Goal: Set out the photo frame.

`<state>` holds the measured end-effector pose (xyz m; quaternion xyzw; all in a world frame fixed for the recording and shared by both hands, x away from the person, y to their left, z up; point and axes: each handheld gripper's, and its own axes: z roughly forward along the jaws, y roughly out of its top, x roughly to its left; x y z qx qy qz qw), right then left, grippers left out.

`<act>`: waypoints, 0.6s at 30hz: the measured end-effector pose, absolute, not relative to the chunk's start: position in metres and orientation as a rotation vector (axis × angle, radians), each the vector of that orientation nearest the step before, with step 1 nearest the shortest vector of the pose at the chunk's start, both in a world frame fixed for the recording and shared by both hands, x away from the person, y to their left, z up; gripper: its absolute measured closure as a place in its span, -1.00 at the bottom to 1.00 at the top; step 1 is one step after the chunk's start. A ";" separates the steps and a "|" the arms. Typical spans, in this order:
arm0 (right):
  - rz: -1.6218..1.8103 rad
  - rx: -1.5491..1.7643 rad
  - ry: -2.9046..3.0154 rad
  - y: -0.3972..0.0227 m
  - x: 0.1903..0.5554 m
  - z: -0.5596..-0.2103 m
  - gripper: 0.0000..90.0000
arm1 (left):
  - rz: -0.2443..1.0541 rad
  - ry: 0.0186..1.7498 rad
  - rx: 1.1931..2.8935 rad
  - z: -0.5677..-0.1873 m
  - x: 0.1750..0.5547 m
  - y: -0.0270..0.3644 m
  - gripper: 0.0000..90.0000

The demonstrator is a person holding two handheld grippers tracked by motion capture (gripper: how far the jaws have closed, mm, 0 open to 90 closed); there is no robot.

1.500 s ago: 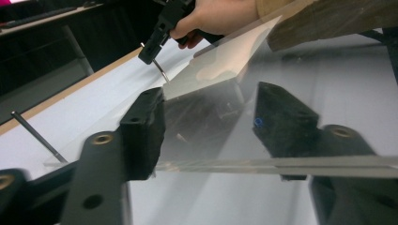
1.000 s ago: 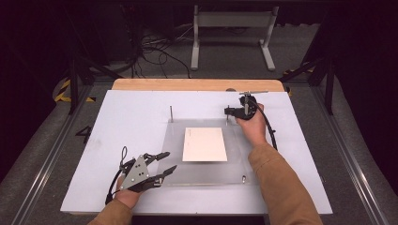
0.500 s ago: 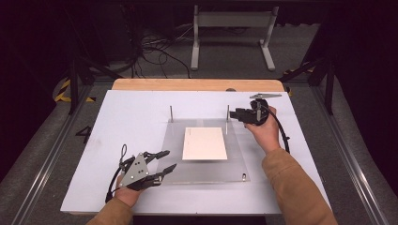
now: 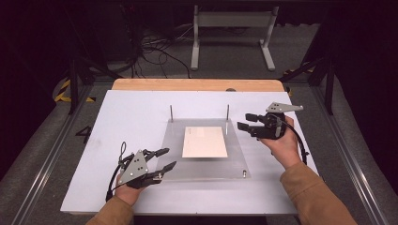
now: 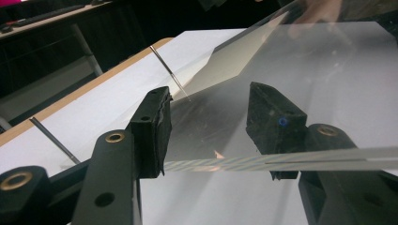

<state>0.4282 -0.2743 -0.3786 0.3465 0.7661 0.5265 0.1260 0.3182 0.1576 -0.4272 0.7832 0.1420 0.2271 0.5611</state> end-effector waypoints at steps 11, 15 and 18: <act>1.661 0.945 2.225 -0.284 0.388 -0.373 -0.63 | 0.534 0.335 1.843 -0.425 0.320 0.158 0.09; 1.621 0.998 2.240 -0.288 0.375 -0.374 -0.70 | 0.537 0.334 1.842 -0.424 0.320 0.158 0.09; 1.513 1.011 2.275 -0.291 0.369 -0.374 -0.77 | 0.535 0.336 1.840 -0.423 0.320 0.158 0.09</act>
